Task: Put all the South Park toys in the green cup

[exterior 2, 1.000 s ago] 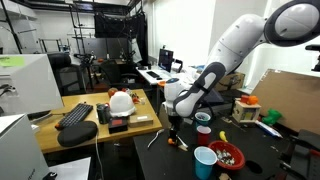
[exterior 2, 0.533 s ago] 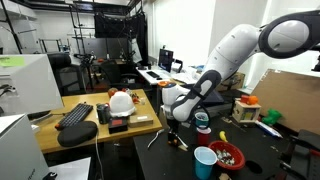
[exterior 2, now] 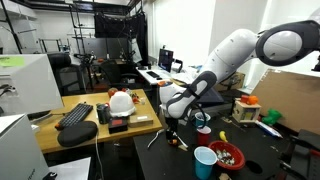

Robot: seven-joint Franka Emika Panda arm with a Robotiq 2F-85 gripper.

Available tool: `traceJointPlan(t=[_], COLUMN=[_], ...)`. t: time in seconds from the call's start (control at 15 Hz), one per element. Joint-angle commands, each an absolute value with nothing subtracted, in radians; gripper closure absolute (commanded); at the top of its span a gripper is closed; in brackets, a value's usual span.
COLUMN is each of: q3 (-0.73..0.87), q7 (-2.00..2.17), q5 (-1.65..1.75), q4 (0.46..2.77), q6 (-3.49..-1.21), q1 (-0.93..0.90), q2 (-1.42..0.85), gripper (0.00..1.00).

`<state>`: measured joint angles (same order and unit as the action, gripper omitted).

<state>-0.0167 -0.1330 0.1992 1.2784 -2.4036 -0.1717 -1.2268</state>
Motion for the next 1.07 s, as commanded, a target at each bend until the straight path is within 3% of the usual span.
traceJointPlan(t=[0.0, 1.0], q3=[-0.04, -0.104], q7=[-0.14, -0.148], q5=[0.165, 0.05], q4=[1.185, 0.972], q6=[-2.318, -2.116], q1=[-0.151, -0.116], q2=[-1.284, -1.391], gripper=[0.0, 0.0])
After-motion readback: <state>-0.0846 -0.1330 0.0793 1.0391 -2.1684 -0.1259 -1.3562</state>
